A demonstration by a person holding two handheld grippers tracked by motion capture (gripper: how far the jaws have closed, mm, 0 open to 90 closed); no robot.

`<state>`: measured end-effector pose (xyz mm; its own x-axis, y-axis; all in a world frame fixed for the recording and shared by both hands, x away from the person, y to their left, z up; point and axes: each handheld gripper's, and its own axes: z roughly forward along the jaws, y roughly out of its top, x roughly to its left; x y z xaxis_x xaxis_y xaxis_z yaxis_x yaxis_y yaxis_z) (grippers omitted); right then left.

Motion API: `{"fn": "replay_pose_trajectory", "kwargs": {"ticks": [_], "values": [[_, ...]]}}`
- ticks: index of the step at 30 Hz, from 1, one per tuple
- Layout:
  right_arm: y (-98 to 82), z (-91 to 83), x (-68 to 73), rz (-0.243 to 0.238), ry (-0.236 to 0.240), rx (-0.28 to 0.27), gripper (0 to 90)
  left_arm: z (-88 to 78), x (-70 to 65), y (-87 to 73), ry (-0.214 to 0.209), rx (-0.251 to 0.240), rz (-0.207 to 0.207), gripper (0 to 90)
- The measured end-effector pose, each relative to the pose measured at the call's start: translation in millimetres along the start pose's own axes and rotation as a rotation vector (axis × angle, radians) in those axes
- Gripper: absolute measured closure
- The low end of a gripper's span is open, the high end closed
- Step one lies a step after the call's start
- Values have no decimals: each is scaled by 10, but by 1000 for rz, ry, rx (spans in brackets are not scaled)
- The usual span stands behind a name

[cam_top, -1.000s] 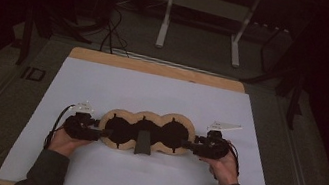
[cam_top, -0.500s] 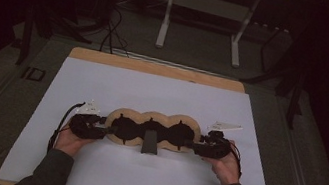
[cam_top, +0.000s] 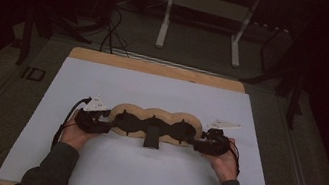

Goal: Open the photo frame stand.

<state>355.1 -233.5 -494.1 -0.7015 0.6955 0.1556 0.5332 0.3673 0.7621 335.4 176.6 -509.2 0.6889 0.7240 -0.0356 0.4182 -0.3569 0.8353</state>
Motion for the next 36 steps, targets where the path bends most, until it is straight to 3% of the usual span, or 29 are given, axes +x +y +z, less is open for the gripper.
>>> {"fn": "replay_pose_trajectory", "kwargs": {"ticks": [8, 14, 24, 31, 36], "values": [[21, 71, -38, 15, -35, -25, 450, 75, -1, 61, 56, -14, 23, 516], [-25, 122, -97, 49, -26, -28, 439, 111, -20, 68, 72, -25, 18, 511], [-117, 145, -147, 75, -16, 8, 422, 94, -73, 64, 60, -51, -3, 511], [-111, 51, -150, 62, -47, 6, 454, 61, -123, 52, 65, -43, 13, 517], [-133, -58, -181, 79, -42, 14, 442, 5, -148, 16, 43, -50, 14, 518]]}}
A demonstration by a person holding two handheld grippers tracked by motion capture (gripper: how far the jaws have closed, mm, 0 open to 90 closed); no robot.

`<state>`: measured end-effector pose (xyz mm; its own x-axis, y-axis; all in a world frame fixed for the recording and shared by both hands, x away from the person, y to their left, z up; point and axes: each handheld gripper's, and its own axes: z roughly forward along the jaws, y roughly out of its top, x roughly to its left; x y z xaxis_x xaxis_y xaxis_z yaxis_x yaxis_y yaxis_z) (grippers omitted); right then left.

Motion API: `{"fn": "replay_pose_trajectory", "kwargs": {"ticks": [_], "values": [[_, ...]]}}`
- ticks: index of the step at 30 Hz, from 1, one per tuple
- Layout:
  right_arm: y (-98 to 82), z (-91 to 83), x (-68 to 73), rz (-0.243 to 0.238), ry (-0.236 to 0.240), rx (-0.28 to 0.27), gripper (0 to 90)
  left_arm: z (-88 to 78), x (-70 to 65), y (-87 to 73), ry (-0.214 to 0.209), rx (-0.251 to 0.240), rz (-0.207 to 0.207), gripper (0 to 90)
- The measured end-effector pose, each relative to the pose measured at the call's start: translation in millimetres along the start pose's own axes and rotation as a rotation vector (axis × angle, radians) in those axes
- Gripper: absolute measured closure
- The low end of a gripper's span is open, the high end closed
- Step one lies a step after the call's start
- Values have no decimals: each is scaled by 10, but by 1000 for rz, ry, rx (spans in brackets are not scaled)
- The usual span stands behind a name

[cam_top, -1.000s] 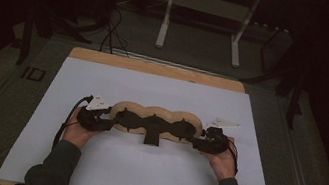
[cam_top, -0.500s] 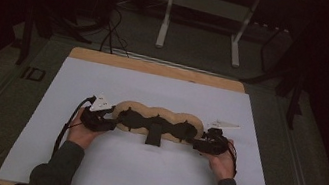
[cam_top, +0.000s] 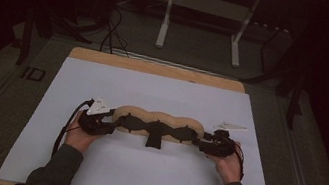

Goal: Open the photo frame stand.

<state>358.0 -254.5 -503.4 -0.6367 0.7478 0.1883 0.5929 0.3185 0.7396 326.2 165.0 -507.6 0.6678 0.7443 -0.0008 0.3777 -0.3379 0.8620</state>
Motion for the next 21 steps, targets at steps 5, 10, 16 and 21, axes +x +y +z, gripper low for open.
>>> {"fn": "replay_pose_trajectory", "kwargs": {"ticks": [5, 10, 16, 21], "values": [[-41, -47, 5, 29, -20, 36, 427, -45, -26, -37, -3, -13, -21, 516], [-113, -75, 52, 57, -28, 65, 415, -63, -48, -58, -2, -17, -16, 514], [-224, -138, 82, 89, -35, 28, 393, -85, -43, -95, -12, -29, -38, 518], [-257, -127, 168, 76, -42, 19, 400, -100, -64, -95, -6, -22, -36, 518]]}}
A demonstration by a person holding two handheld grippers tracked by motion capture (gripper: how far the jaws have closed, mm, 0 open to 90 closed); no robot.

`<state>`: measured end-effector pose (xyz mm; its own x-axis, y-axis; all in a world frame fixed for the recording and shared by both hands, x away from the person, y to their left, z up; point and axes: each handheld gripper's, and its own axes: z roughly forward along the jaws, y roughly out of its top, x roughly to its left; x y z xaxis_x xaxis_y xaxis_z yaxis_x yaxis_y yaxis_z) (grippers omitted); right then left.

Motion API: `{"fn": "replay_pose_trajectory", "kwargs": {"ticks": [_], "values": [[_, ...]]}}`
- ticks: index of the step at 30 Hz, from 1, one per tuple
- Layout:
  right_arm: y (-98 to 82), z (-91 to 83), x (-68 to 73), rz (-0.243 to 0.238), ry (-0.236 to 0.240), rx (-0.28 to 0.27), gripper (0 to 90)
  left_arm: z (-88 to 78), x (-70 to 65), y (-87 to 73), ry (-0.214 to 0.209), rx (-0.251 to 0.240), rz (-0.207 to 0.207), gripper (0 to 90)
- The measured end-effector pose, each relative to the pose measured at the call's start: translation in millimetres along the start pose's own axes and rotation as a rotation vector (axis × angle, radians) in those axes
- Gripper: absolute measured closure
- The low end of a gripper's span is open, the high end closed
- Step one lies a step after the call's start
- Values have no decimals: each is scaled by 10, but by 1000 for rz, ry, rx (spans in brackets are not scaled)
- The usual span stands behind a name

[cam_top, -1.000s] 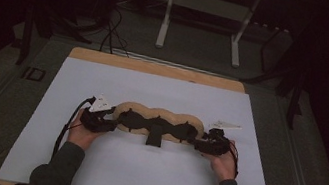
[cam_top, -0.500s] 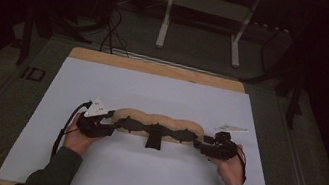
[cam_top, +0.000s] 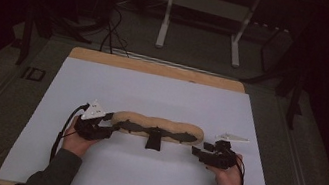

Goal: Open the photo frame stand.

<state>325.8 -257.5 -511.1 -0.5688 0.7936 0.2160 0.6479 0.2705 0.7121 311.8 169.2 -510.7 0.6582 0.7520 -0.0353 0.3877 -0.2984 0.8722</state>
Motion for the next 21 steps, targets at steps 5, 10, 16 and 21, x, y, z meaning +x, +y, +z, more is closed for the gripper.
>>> {"fn": "replay_pose_trajectory", "kwargs": {"ticks": [5, 10, 16, 21], "values": [[0, -13, 63, -19, 8, -11, 429, -15, 3, -2, -10, 6, -3, 517], [0, -7, 79, -29, 10, -3, 441, -38, -13, -3, -15, 16, 2, 517], [0, -25, 94, -44, 22, -13, 518, -46, -23, -15, -13, 14, 4, 515], [-1, -49, 77, -36, 35, -16, 518, -62, -17, -16, -18, 18, -2, 517]]}}
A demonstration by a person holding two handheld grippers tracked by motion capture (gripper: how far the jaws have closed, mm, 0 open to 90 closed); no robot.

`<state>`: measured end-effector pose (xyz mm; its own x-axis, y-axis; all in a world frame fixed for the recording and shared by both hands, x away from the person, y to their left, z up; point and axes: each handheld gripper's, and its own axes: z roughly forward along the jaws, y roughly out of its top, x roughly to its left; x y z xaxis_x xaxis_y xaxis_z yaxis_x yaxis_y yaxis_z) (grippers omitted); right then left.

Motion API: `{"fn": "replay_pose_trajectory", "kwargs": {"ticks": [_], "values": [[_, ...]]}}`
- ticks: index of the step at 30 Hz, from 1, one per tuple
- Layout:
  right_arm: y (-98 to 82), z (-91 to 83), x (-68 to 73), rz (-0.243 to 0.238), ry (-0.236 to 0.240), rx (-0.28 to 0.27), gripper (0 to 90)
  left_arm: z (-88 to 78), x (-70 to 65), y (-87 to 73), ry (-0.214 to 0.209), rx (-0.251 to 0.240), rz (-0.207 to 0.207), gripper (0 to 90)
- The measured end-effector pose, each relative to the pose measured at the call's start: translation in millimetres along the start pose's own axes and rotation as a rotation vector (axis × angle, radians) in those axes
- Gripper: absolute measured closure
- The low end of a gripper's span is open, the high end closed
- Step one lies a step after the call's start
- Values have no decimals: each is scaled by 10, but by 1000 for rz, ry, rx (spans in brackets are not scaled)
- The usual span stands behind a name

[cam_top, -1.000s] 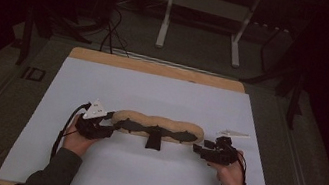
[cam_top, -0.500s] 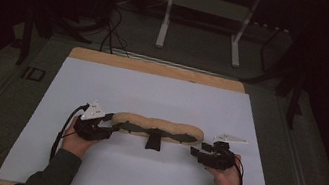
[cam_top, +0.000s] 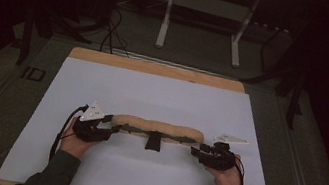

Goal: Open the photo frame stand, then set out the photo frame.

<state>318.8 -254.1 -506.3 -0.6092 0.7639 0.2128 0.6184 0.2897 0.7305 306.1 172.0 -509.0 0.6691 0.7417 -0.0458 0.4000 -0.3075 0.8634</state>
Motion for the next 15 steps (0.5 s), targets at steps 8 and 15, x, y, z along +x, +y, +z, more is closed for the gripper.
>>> {"fn": "replay_pose_trajectory", "kwargs": {"ticks": [8, 15], "values": [[-4, -29, 2, 7, -3, 5, 585, -120, 83, -19, -48, 16, -24, 523], [-8, -25, 23, 7, 2, 10, 608, -288, 177, -16, -63, -62, -65, 536]]}}
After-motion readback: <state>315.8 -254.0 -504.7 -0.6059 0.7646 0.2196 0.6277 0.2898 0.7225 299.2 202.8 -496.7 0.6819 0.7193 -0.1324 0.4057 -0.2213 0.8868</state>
